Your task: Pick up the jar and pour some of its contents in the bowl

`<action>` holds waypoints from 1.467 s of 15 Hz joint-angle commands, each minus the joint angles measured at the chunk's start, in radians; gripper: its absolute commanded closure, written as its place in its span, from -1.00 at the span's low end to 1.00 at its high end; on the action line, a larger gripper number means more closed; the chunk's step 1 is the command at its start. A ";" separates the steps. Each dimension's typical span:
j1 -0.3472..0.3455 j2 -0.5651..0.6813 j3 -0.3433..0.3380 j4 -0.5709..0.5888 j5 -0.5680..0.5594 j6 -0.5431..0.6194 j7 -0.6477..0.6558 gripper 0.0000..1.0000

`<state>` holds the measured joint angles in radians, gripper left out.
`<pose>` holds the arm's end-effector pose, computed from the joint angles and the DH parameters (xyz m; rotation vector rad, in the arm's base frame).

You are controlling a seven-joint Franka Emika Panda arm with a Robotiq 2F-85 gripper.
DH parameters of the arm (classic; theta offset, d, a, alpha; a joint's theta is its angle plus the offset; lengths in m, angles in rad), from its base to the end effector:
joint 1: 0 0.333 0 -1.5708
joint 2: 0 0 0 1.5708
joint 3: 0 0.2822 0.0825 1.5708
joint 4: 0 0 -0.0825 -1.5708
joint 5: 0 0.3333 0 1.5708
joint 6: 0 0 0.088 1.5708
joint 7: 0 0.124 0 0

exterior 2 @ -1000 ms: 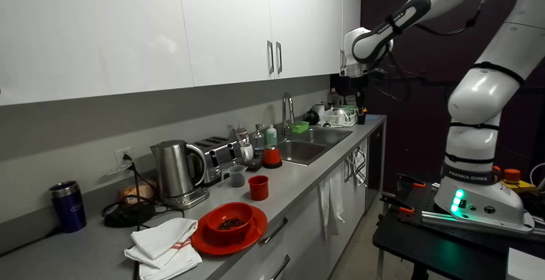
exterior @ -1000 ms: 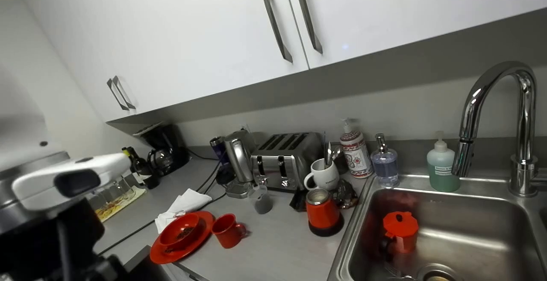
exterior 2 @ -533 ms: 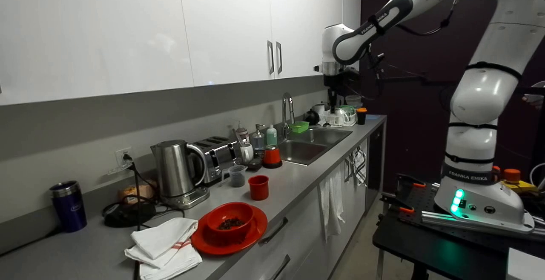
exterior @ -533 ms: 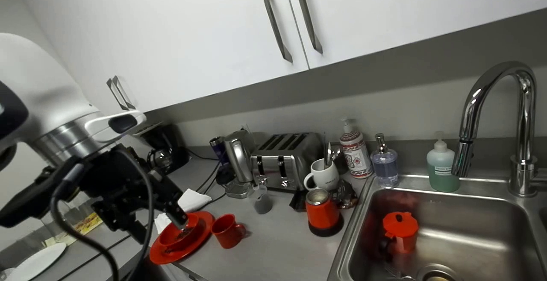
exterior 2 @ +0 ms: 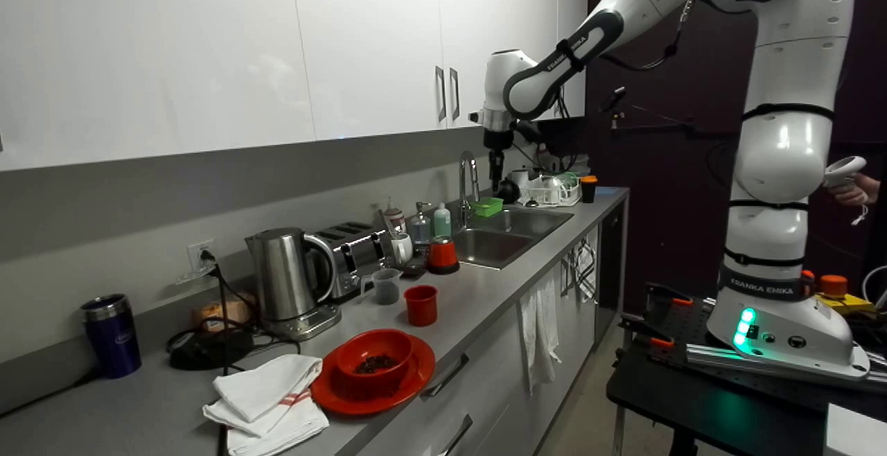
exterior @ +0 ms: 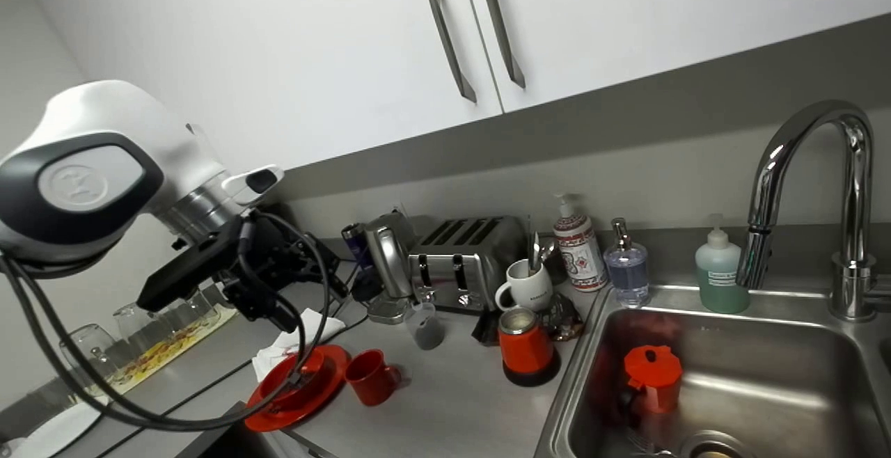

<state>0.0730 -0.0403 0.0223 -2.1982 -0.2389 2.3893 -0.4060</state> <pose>0.5068 0.0436 0.4023 2.7549 0.9394 0.2915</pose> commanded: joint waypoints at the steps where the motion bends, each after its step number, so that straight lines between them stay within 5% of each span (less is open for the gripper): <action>1: 0.006 0.131 0.027 0.128 0.067 0.038 -0.056 -1.00; 12: -0.014 0.459 0.113 0.443 0.155 0.051 -0.132 -1.00; 22: -0.064 0.662 0.196 0.544 0.171 0.341 -0.130 -1.00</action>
<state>0.0360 0.5557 0.1761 -1.7097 -0.0944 2.6723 -0.5118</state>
